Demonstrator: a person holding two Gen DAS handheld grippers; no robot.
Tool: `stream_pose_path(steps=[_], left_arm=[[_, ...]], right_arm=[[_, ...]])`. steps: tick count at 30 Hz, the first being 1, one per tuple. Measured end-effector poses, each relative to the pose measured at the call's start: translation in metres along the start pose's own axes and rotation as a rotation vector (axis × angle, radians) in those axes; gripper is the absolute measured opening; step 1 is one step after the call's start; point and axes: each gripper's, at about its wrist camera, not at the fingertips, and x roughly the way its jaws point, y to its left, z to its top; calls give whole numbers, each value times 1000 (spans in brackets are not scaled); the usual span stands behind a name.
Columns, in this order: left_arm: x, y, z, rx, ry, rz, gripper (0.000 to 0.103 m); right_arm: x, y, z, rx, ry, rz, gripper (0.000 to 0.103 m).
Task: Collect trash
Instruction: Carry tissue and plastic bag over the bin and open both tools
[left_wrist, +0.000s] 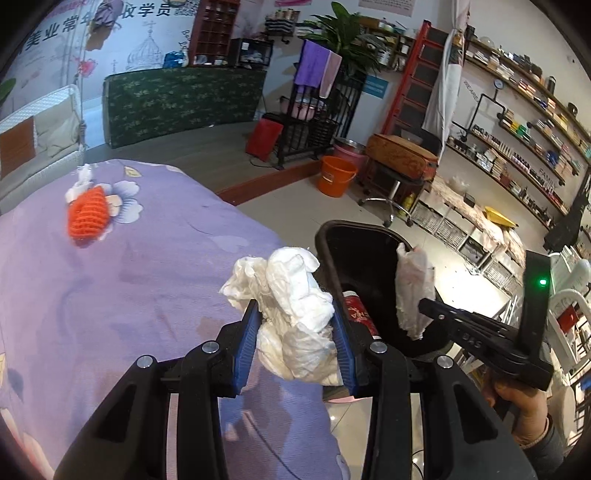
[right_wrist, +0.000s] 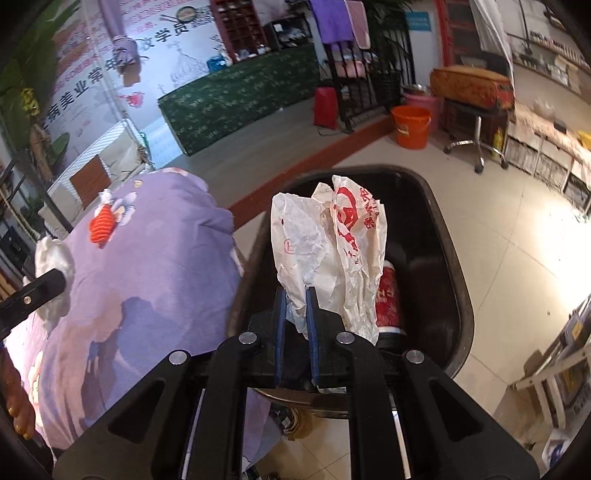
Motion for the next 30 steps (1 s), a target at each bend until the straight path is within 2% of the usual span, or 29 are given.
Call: stream_pose_path(steps=[3, 4, 6, 7, 8, 12, 14, 18, 20, 30], left_arm=[[7, -8, -2, 17, 16, -8, 37], [8, -9, -5, 22, 23, -12, 37], [12, -13, -7, 28, 36, -18, 37], [14, -16, -8, 33, 42, -21, 37], [15, -19, -10, 39, 45, -22, 37], [25, -32, -13, 76, 66, -41, 37], [31, -38, -13, 98, 76, -43, 37], [44, -53, -11, 138, 103, -63, 37], [50, -61, -9, 160, 112, -74, 37], [82, -101, -2, 241, 166, -119, 38]], right_arm=[[15, -10, -5, 33, 32, -19, 12], [20, -15, -7, 52, 39, -33, 17], [27, -21, -11, 88, 57, -60, 36], [27, -24, -13, 112, 55, -53, 51], [26, -29, -14, 146, 46, -33, 57], [16, -40, -15, 183, 19, -43, 59], [5, -46, -13, 212, -11, -58, 73], [-13, -52, -9, 218, -64, -94, 75], [-23, -54, -9, 217, -90, -119, 81], [-57, -77, -8, 246, -181, -191, 84]])
